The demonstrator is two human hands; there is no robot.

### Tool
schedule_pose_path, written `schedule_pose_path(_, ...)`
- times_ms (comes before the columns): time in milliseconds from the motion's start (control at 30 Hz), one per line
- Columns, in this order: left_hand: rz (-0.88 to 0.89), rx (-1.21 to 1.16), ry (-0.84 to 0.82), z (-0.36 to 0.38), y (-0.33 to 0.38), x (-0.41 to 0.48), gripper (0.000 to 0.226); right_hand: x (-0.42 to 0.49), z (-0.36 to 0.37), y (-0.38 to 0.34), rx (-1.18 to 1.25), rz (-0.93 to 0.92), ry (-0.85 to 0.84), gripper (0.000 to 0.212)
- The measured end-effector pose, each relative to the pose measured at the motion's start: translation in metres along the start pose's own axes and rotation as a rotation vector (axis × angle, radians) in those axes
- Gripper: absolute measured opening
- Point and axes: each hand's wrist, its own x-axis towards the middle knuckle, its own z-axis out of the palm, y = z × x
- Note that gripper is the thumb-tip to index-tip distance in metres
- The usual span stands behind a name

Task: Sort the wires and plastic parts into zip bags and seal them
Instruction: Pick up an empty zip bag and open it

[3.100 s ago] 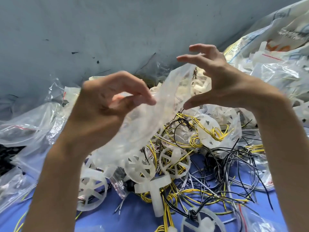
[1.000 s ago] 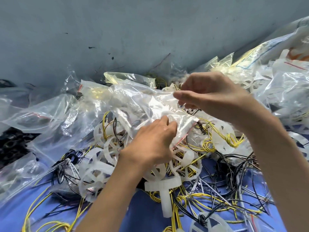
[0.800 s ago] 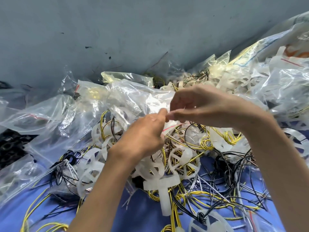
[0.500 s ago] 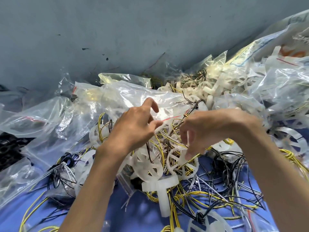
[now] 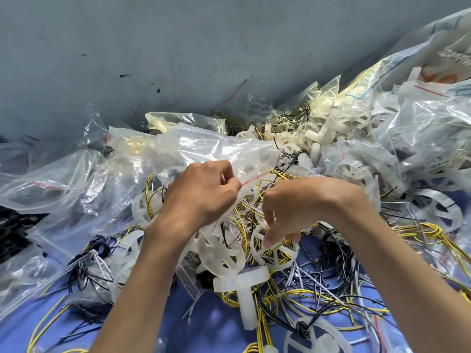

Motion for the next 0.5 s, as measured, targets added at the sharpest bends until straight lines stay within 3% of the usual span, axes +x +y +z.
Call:
schedule_pose_path(167, -0.023, 0.003, 0.008, 0.001, 0.001, 0.0, 0.016, -0.001, -0.003, 0.002, -0.027, -0.063, 0.071, 0.032)
schedule_pose_path(300, 0.031, -0.061, -0.003, 0.0, -0.003, -0.001, 0.006, -0.014, -0.015, 0.009, 0.155, -0.174, 0.181, 0.032)
schedule_pose_path(500, 0.143, -0.053, 0.077, -0.002, -0.007, 0.0, 0.031, -0.037, -0.031, 0.024, 0.32, -0.3, 0.39, 0.018)
